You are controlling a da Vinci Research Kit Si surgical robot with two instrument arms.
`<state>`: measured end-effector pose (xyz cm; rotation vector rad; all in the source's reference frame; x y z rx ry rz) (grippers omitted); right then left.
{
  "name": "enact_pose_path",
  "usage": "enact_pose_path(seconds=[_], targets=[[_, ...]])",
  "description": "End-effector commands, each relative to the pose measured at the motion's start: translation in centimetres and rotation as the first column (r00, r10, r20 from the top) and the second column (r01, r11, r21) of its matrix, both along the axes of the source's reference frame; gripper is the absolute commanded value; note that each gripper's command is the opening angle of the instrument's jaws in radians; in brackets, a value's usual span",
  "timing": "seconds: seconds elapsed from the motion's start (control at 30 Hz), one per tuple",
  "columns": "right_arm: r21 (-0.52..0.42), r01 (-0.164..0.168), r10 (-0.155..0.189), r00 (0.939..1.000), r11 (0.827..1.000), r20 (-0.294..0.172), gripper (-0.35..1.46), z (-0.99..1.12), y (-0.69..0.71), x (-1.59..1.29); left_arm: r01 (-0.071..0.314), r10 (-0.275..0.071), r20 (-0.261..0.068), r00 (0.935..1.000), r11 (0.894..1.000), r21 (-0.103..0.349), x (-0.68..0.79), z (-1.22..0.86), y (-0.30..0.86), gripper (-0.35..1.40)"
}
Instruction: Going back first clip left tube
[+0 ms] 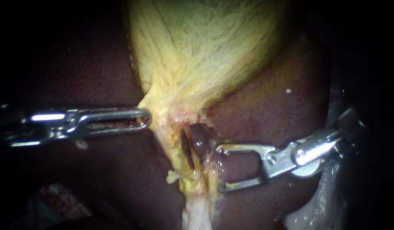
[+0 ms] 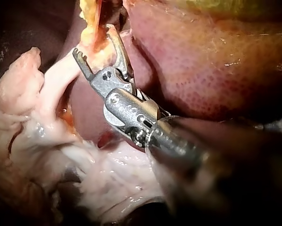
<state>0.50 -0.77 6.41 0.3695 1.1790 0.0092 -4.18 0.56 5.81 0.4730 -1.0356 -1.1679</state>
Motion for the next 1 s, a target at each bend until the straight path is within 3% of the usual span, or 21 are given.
enact_pose_path(seconds=[0.03, 0.23, 0.43, 0.63, 0.87, 1.0], targets=[[-0.006, 0.001, -0.001, 1.0000, 1.000, 0.002, 0.60, -0.01, 0.01, -0.02, 0.001, -0.001, -0.001, 1.0000, 1.000, 0.000, 0.00, 0.00, 0.00, -0.18], [-0.048, -0.018, 0.018, 0.9997, 0.999, 0.013, 0.60, -0.13, 0.14, -0.16, 0.001, -0.001, -0.001, 1.0000, 1.000, -0.002, 0.00, 0.04, -0.01, -0.18], [-0.059, -0.043, 0.045, 0.9985, 0.997, 0.030, 0.60, -0.13, 0.14, -0.19, 0.001, -0.001, -0.003, 1.0000, 1.000, -0.006, -0.02, 0.13, -0.03, -0.18], [-0.063, -0.038, 0.040, 0.9988, 0.997, 0.027, 0.60, -0.14, 0.14, -0.25, 0.003, -0.004, -0.006, 1.0000, 1.000, -0.010, -0.09, 0.28, -0.02, -0.18], [-0.063, -0.037, 0.039, 0.9989, 0.997, 0.026, 0.60, -0.15, 0.13, -0.27, -0.003, 0.003, -0.026, 0.9997, 1.000, -0.010, -0.29, 0.57, 0.01, -0.18], [-0.063, -0.037, 0.039, 0.9989, 0.997, 0.026, 0.60, -0.16, 0.13, -0.27, -0.017, 0.016, -0.030, 0.9994, 1.000, -0.007, -0.44, 0.69, -0.04, -0.18]])
